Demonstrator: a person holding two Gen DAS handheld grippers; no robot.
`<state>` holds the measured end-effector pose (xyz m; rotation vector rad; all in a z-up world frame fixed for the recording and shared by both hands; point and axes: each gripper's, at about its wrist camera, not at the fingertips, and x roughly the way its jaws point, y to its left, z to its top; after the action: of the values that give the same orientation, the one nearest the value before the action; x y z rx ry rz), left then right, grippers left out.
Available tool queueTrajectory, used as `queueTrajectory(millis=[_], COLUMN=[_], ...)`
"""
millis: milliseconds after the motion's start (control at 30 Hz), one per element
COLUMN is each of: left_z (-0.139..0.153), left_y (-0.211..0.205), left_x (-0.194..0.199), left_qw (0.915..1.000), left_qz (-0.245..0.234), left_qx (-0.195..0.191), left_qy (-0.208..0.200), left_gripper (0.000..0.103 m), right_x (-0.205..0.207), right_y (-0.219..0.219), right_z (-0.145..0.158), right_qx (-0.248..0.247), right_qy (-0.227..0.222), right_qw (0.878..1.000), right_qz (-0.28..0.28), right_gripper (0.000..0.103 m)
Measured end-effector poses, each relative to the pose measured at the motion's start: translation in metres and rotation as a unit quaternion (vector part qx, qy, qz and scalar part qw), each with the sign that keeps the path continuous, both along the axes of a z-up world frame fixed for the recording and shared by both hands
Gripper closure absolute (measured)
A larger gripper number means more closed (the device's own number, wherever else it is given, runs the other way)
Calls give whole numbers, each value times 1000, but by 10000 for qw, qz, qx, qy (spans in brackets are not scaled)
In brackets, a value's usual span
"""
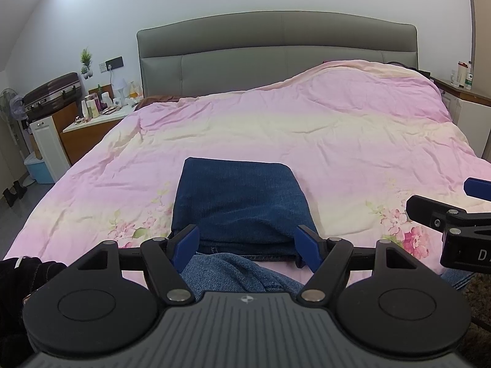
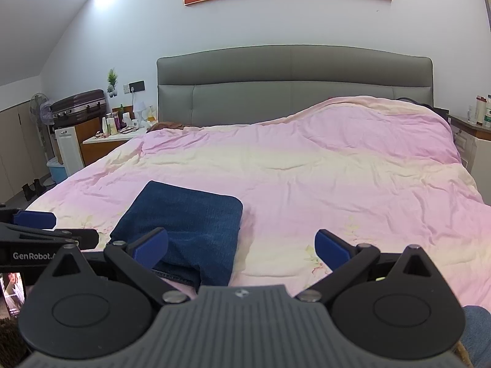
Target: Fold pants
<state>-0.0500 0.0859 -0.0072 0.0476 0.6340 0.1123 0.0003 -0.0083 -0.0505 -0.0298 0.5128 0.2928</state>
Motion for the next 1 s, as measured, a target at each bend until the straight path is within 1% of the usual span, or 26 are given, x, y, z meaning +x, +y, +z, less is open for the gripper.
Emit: queueTrajectory(millis=[633, 1000], left_z=[2, 1], left_y=[3, 0], left_x=[-2, -3], left_qw=[9999, 9997], left_qz=[-94, -211], left_qx=[-29, 32], left_qy=[-54, -101], left_gripper=[20, 22], right_x=[-2, -3], right_y=[-1, -3], right_z=[4, 4], right_qx=[54, 90], right_qy=[-8, -12], right_qw=[10000, 9999], right_qz=[-47, -53], right_gripper=[5, 5])
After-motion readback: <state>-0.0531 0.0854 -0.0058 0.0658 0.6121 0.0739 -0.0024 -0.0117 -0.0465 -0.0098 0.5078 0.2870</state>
